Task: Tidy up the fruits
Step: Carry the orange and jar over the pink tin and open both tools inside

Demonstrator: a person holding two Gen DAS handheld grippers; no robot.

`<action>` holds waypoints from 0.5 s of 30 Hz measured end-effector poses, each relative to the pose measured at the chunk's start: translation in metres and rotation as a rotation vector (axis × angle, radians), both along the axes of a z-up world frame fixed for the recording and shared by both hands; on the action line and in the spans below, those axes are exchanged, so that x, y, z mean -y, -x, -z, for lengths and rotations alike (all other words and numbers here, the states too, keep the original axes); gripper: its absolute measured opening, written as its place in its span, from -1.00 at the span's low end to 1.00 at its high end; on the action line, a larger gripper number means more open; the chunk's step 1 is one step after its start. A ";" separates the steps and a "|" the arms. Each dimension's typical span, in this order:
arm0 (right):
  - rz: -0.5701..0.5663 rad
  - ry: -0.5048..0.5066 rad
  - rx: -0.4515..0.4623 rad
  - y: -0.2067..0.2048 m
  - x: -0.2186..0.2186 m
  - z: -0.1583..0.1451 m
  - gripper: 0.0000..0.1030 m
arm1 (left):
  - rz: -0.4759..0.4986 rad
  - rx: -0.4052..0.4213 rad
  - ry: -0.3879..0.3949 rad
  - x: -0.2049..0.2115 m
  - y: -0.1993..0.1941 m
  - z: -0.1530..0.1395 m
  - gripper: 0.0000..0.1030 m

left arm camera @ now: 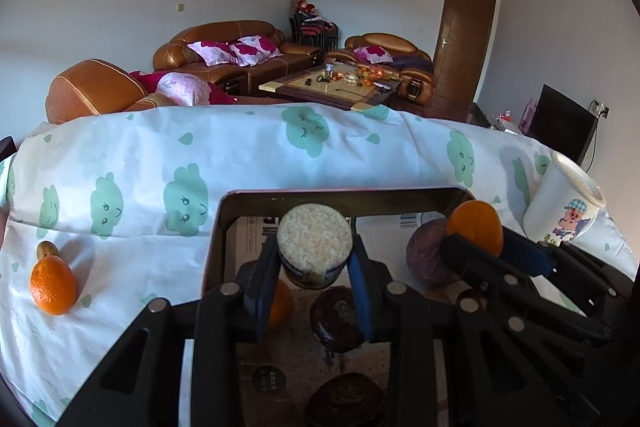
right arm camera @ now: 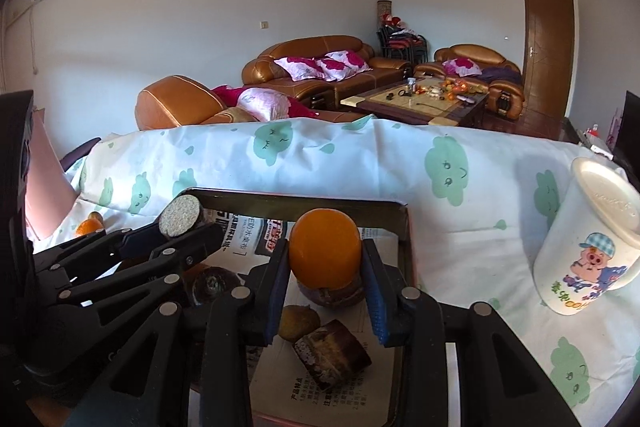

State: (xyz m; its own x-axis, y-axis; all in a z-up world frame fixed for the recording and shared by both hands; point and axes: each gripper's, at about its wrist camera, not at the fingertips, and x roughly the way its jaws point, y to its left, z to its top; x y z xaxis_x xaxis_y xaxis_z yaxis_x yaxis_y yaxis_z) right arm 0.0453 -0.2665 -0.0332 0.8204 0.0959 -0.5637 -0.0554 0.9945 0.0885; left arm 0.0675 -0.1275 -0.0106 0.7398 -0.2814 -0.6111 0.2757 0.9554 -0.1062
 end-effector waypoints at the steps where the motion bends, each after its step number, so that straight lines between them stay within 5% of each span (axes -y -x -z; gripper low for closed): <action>1: -0.019 -0.017 -0.007 0.000 0.001 0.001 -0.26 | -0.003 0.002 0.000 0.000 0.000 0.000 -0.32; 9: -0.030 -0.091 0.068 0.019 0.007 -0.008 0.05 | -0.001 0.008 -0.006 -0.001 0.001 -0.001 -0.32; 13: 0.067 -0.109 0.178 0.035 0.020 -0.023 0.31 | 0.001 0.024 -0.019 0.000 0.004 -0.002 -0.31; 15: 0.140 -0.097 0.230 0.043 0.027 -0.028 0.42 | 0.004 0.044 -0.034 0.004 0.008 -0.004 -0.15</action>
State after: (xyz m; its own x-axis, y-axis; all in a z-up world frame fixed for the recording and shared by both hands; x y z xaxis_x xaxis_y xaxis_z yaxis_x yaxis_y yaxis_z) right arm 0.0018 -0.2936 -0.0053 0.9347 0.0168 -0.3552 0.0527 0.9813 0.1850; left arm 0.0598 -0.1312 -0.0063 0.7651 -0.2638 -0.5873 0.2830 0.9572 -0.0614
